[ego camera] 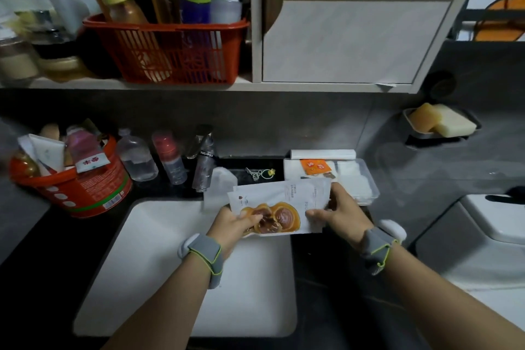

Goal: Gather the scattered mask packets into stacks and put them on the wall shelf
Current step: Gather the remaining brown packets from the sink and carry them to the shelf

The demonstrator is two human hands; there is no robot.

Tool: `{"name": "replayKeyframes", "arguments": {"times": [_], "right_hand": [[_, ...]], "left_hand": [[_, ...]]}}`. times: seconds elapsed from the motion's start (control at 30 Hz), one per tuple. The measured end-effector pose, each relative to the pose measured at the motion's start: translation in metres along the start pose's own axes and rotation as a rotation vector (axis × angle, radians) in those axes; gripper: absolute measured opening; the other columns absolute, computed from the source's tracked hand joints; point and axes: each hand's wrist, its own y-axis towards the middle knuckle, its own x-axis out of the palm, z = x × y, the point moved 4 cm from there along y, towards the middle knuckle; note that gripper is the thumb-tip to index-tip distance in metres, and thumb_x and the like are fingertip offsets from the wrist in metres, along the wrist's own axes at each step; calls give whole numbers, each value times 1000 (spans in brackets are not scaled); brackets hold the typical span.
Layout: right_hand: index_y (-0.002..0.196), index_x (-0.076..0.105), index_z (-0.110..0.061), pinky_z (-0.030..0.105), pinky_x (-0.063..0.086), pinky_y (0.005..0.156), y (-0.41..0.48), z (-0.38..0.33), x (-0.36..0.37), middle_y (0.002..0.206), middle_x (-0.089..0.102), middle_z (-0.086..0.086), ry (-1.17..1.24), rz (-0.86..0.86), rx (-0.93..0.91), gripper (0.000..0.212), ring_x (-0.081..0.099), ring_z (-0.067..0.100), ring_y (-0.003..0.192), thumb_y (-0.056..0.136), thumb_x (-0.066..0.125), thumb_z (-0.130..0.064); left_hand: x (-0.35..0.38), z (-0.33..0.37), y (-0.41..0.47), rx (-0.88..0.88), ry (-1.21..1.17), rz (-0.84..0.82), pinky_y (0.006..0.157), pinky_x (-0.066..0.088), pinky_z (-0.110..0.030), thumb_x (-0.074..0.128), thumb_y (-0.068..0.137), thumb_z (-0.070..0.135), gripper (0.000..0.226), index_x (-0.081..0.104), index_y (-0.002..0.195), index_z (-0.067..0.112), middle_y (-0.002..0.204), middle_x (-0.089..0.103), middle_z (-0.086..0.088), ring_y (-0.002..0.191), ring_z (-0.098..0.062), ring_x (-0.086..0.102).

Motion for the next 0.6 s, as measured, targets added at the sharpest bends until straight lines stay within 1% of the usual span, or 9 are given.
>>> {"name": "replayKeyframes", "arguments": {"times": [0.1,0.17,0.2,0.27,0.3,0.37,0.47,0.53,0.6], "right_hand": [[113,47,-16,3,40,76,-10,13,-11,92,54,-16,-84,101,-64,41,51,-1,88,82,67,-1],[106,44,-14,0,38,69,-17,24,-21,82,47,-17,-110,154,-68,33,46,-3,77,84,64,0],[105,43,-14,1,37,68,-20,30,-25,83,48,-16,-121,168,-64,31,46,-2,79,85,63,-1],[109,42,-16,5,35,72,-25,46,-30,96,53,-11,-104,163,-46,35,49,6,96,86,62,0],[111,41,-16,4,34,76,-27,54,-31,101,54,-9,-83,154,-24,38,49,9,104,85,62,2],[113,41,-16,-3,33,76,-30,68,-31,101,54,-13,-50,135,7,42,49,11,107,83,62,6],[115,40,-18,-9,31,75,-30,76,-26,102,51,-20,-31,99,28,47,51,1,98,83,62,7],[116,37,-19,-8,33,74,-27,75,-25,103,52,-18,3,81,30,49,48,-9,94,83,61,8],[118,33,-21,0,36,80,-25,77,-24,104,52,-17,34,79,45,51,49,-7,96,85,60,6]], "left_hand": [[31,-5,1,1,-29,-14,76,56,-23,56,83,-15,27,63,93,10,87,69,-5,82,-17,67],[50,-8,1,-4,-44,1,73,54,-16,52,83,-17,32,58,103,7,90,66,-2,84,-13,62],[57,-12,1,-18,-46,16,67,52,-11,50,82,-17,34,54,106,6,89,64,-1,83,-11,61],[68,-23,-1,-54,-13,14,63,50,-7,50,83,-15,36,49,110,8,94,63,-6,83,-9,59],[72,-30,-2,-73,10,5,67,50,-8,53,83,-13,38,47,113,10,101,63,-9,86,-9,59],[76,-40,-4,-90,46,-3,78,49,-14,57,83,-10,48,41,120,16,112,60,-9,98,-15,59],[75,-44,-5,-114,44,48,95,45,-30,53,83,-11,67,29,135,23,124,51,-6,113,-20,51],[76,-41,-5,-110,19,91,102,43,-37,51,83,-13,76,22,141,27,128,49,-3,113,-20,52],[79,-42,-3,-109,-15,91,104,44,-40,51,82,-13,75,25,138,29,131,52,-6,112,-20,54]]}}
